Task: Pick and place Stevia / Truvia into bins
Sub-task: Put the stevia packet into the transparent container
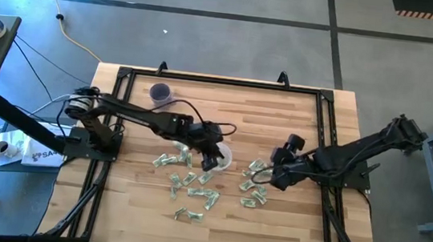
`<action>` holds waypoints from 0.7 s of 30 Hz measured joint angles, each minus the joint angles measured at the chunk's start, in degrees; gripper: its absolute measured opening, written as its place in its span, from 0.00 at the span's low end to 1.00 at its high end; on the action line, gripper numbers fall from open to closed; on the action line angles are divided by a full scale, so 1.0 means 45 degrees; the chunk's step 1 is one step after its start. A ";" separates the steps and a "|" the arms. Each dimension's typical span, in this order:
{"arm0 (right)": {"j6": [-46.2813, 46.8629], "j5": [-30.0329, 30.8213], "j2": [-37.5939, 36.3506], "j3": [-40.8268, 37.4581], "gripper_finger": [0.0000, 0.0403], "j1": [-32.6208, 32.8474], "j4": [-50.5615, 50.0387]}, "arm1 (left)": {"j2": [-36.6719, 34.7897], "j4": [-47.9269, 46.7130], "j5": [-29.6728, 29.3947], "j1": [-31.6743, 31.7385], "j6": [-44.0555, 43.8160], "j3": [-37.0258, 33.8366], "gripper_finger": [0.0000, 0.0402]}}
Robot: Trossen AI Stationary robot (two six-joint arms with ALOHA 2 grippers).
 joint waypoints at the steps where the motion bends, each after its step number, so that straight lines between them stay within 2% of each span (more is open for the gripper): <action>1: -0.0418 -0.0313 0.0017 -0.0151 0.64 -0.0100 0.0338 | -0.0174 -0.0260 0.0097 0.0005 0.0192 0.0008 0.48; 4: -0.1283 -0.0999 0.0094 -0.0606 0.64 -0.0514 0.1558 | -0.0805 -0.1347 0.0023 0.0005 0.0763 -0.0016 0.52; 7: -0.2053 -0.1118 0.0141 -0.0963 0.64 -0.0975 0.2500 | -0.1524 -0.2556 -0.0248 0.0165 0.1055 -0.0001 0.53; 10: -0.2932 -0.1501 0.0307 -0.0971 0.64 -0.1617 0.3053 | -0.2044 -0.3651 -0.0395 0.0475 0.1218 -0.0006 0.50; 16: -0.5558 -0.3643 0.1531 -0.0971 0.64 -0.3373 0.3960 | -0.2663 -0.5409 -0.0928 0.1201 0.1692 -0.0014 0.43; 21: -0.5917 -0.4596 0.2878 -0.0971 0.64 -0.4088 0.4106 | -0.2792 -0.5582 -0.0991 0.1661 0.2008 -0.0199 0.40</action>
